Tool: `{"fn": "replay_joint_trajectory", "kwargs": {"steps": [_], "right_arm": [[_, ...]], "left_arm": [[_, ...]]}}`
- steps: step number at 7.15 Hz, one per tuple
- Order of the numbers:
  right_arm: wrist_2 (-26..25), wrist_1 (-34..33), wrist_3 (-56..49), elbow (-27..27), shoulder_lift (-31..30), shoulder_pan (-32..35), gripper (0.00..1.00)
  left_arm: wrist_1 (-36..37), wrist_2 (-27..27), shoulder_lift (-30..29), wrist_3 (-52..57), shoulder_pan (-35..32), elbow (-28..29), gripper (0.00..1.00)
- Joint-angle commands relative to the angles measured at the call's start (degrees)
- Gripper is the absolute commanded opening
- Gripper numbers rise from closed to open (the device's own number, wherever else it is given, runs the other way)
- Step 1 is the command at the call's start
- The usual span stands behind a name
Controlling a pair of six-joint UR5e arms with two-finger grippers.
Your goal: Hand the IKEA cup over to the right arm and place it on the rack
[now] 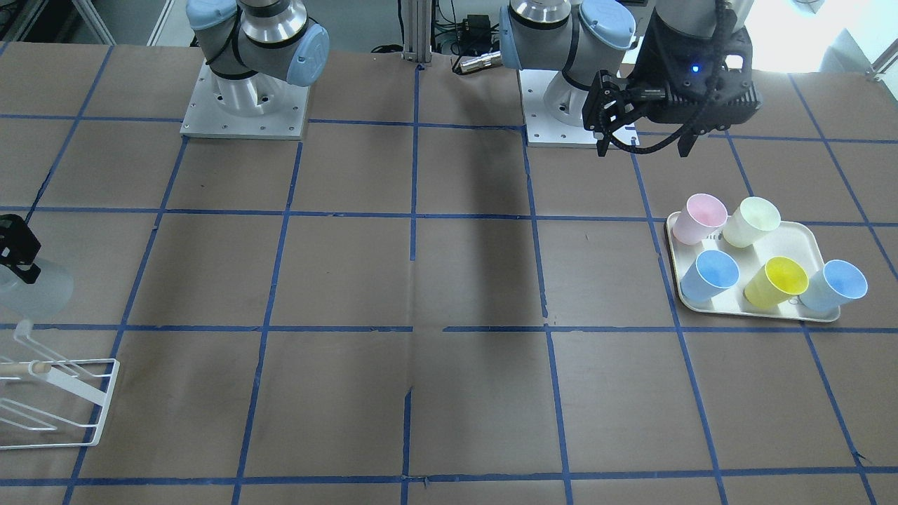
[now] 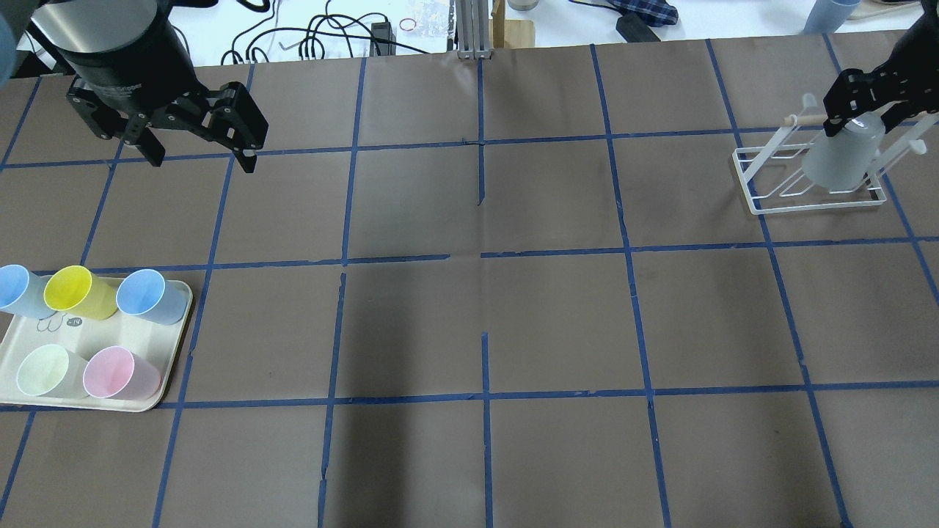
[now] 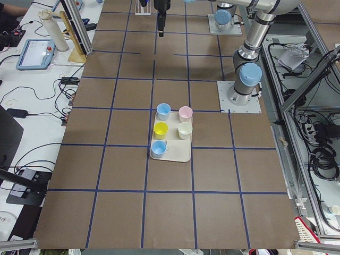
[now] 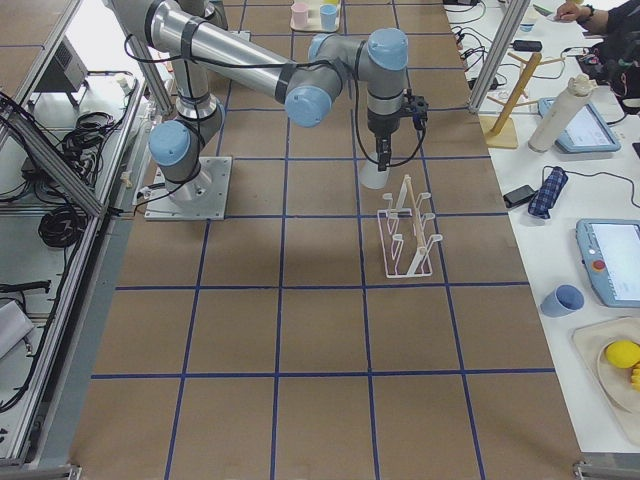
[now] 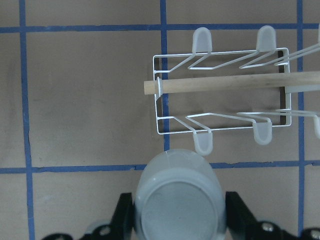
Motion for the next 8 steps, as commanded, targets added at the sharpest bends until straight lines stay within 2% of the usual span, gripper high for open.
{"fn": "replay_joint_trajectory", "kwargs": {"steps": [1,3,4,6,8], "right_arm": [[-0.07,-1.31,-0.35,0.43,0.69,-0.11,0.39],[-0.07,-3.86,-0.44,-0.01,3.14,-0.11,0.39],[-0.07,-3.95,-0.44,-0.01,3.33,-0.11,0.39],[-0.07,-4.65,-0.44,0.16,3.94,-0.11,0.40],[-0.07,-5.35,-0.52,0.25,4.38,-0.20,0.41]], "left_arm": [[4.00,-0.12,-0.45,-2.11,1.33,-1.17,1.00],[4.90,-0.30,0.94,-1.24,2.21,-2.84,1.00],[2.38,-0.38,1.55,-1.41,2.22,-3.02,1.00],[2.26,-0.73,1.65,-0.80,2.48,-3.02,1.00],[3.13,-4.68,1.73,-0.88,2.39,-3.98,1.00]]}}
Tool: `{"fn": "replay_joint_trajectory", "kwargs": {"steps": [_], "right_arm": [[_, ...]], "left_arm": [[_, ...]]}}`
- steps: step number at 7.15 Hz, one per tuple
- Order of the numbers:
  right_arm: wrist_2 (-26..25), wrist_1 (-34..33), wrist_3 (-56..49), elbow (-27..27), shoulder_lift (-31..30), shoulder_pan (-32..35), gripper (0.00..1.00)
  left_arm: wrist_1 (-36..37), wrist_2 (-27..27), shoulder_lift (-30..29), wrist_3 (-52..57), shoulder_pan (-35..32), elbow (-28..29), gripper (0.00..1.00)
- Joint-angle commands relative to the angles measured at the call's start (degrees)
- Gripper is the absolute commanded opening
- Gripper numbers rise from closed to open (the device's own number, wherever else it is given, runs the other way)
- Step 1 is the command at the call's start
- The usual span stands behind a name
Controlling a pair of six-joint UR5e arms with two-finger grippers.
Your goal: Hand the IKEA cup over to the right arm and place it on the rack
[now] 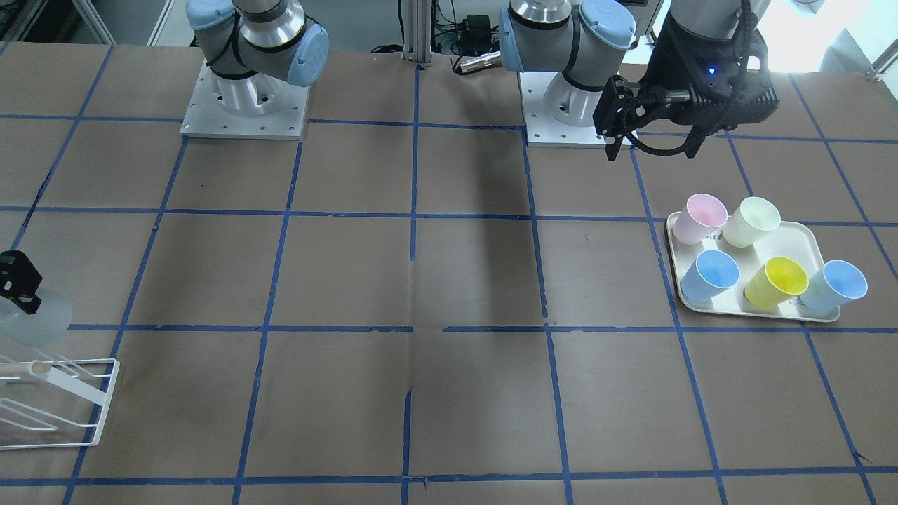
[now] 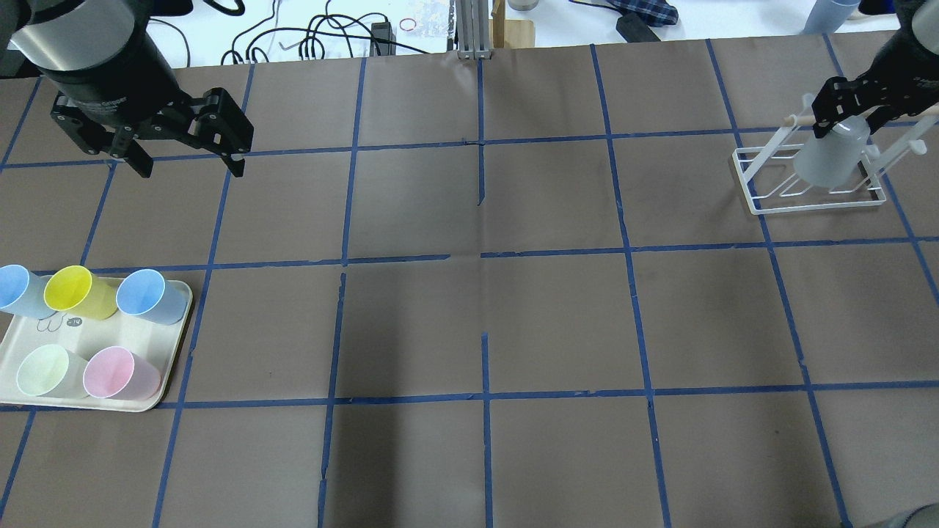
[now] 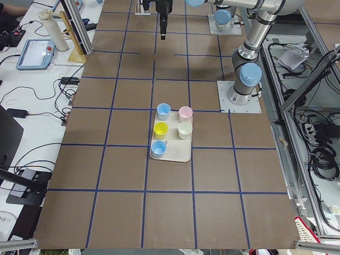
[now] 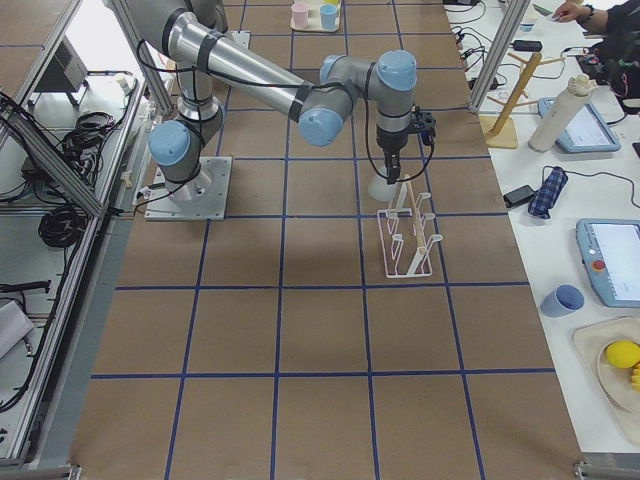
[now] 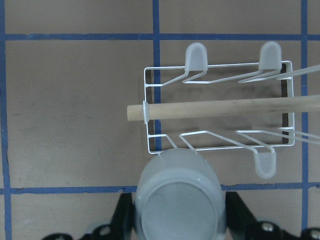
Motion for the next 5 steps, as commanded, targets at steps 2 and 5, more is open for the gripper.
{"fn": "replay_joint_trajectory", "kwargs": {"steps": [2,5], "right_arm": [[0.00,-0.90,-0.46,0.08,1.61,-0.06,0.50],[-0.26,-1.34,-0.29,-0.36,2.14,0.03,1.00]], "left_arm": [[4.87,-1.43,0.15,-0.84,0.02,-1.41,1.00],[4.77,-2.13,0.50,-0.93,0.11,-2.38,1.00]]}}
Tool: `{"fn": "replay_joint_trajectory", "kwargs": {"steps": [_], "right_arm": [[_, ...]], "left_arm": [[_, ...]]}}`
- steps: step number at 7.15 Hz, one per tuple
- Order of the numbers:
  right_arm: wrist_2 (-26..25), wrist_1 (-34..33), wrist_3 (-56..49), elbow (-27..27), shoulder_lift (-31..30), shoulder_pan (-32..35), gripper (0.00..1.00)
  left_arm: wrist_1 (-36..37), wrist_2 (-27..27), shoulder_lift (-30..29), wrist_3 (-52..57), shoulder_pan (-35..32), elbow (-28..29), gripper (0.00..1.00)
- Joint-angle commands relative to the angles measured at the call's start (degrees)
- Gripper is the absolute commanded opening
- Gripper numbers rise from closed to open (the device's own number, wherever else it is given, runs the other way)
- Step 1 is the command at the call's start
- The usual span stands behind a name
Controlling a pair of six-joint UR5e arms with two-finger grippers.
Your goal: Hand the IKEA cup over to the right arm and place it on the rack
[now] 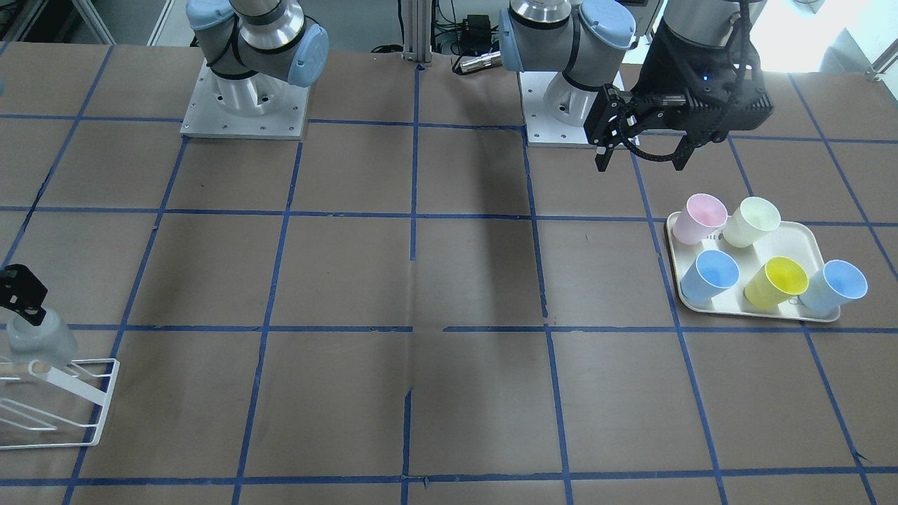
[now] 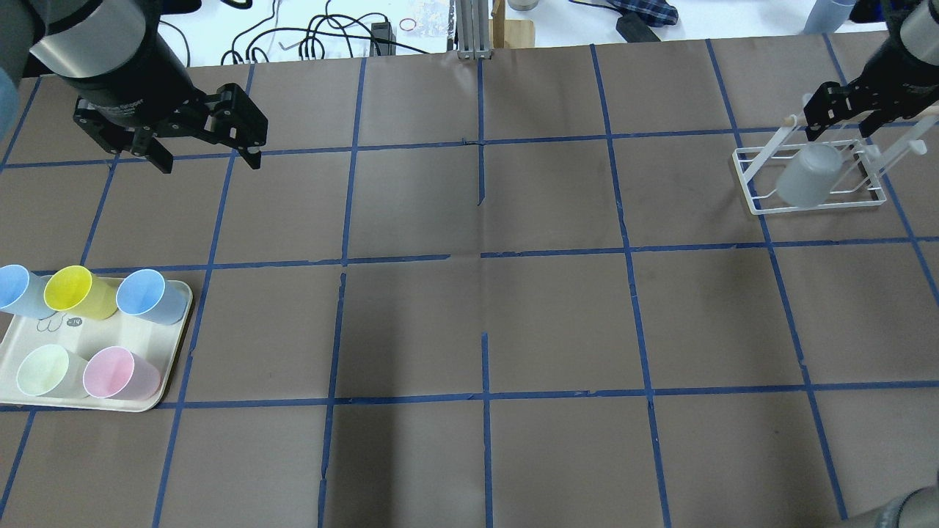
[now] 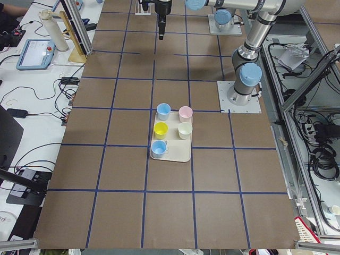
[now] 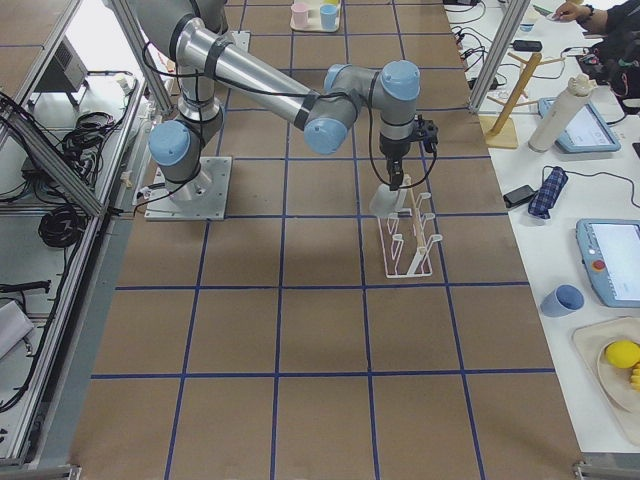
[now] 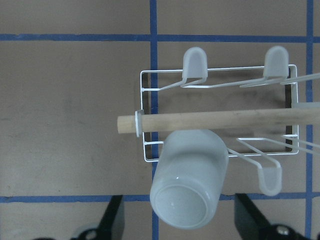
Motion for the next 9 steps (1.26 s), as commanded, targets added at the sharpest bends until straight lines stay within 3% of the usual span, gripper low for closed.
{"fn": "replay_joint_trajectory", "kwargs": {"steps": [1,4,5,6,9], "right_arm": [[-0.49,2.20,0.47,-0.43,-0.70,0.04,1.00],[-0.67,18.60,3.18,-2.27,-9.11,1.18,1.00],[-0.23,27.27,4.85,-2.36,-13.32,3.71,1.00],[-0.58,31.10,9.74,-2.36,-16.75,8.78,1.00],[-2.32,33.16,23.21,-2.36,-20.38,24.34,1.00]], "left_arm": [[0.05,-0.11,0.07,-0.04,0.04,-0.16,1.00],[0.05,-0.11,0.07,-0.13,0.04,-0.25,1.00],[0.05,-0.11,0.07,-0.13,0.04,-0.25,1.00],[0.05,-0.11,0.16,-0.13,0.04,-0.16,1.00],[-0.39,-0.19,0.25,-0.04,0.39,-0.16,1.00]]}}
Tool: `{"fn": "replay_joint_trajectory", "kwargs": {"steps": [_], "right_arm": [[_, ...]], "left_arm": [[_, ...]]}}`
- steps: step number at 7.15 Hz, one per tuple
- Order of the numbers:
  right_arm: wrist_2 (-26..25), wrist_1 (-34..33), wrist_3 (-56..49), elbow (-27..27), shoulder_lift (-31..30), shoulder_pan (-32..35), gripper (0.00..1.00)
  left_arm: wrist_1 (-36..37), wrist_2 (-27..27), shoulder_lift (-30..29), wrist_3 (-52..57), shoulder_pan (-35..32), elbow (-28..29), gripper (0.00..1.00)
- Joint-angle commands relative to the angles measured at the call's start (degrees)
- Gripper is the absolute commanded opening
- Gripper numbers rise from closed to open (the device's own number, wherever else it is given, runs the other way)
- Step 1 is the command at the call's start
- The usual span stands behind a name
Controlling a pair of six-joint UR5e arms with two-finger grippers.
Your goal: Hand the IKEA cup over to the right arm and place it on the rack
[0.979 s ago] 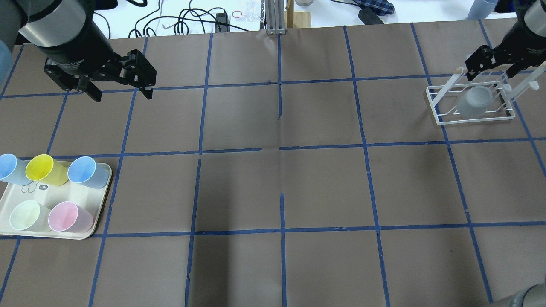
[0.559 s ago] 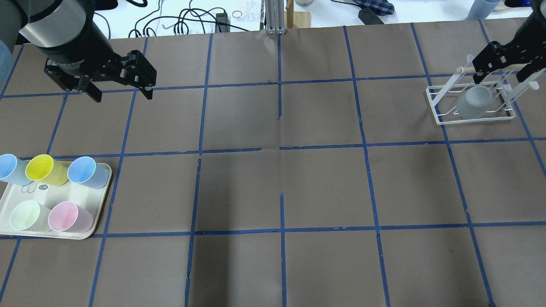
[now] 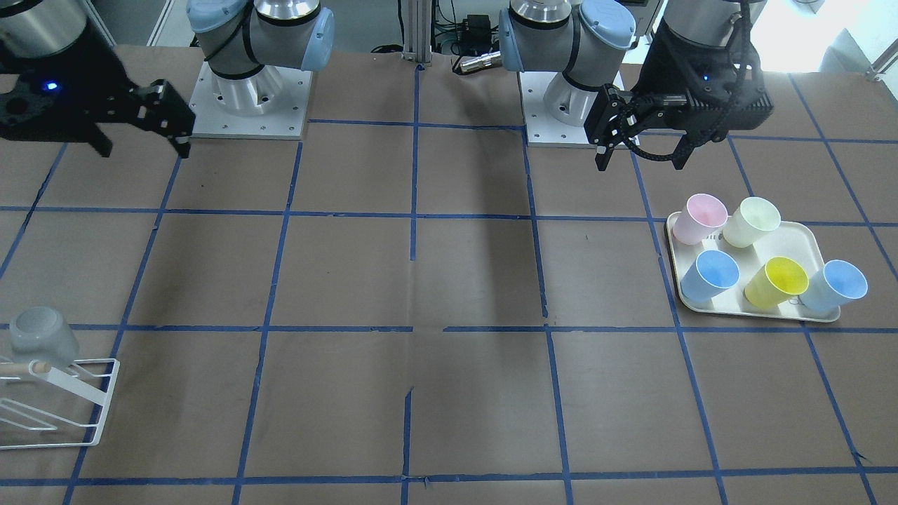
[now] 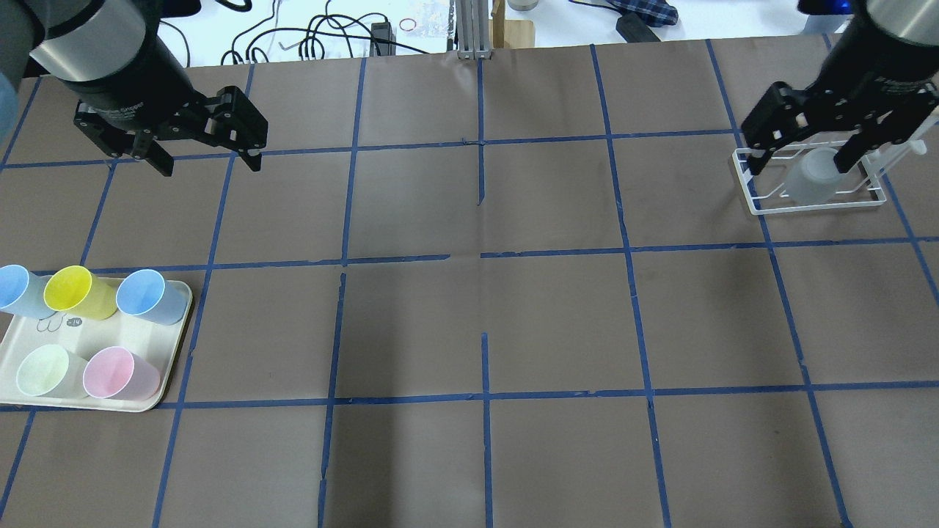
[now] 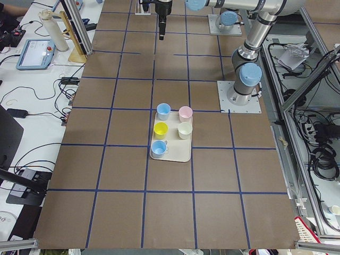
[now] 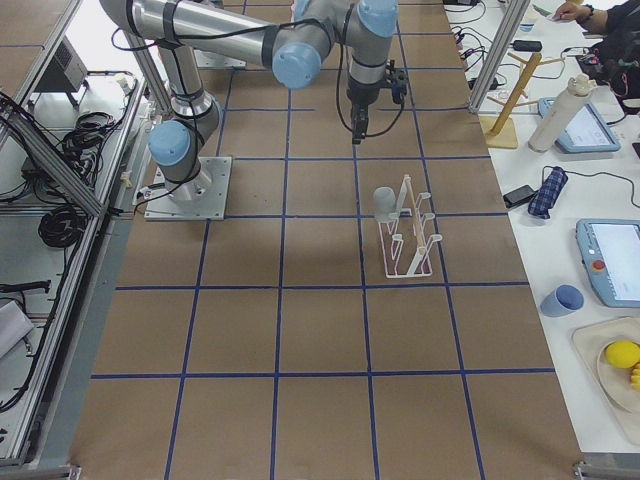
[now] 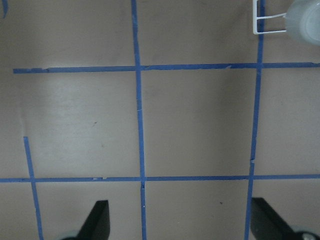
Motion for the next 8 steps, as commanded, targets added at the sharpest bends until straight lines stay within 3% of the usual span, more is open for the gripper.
{"fn": "replay_joint_trajectory", "kwargs": {"steps": [1,3,8], "right_arm": [[-1.08,0.12,4.39,0.24,-2.15,7.17,1.00],[-0.82,-6.69,3.86,0.77,-0.67,7.27,1.00],[-0.56,-6.83,3.86,0.42,-0.40,7.09,1.00]], "left_arm": [[-0.07,0.02,-0.07,0.07,0.18,0.18,1.00],[0.02,-0.07,-0.33,0.07,0.18,0.54,1.00],[-0.33,-0.07,-0.25,-0.72,0.18,0.36,1.00]]}}
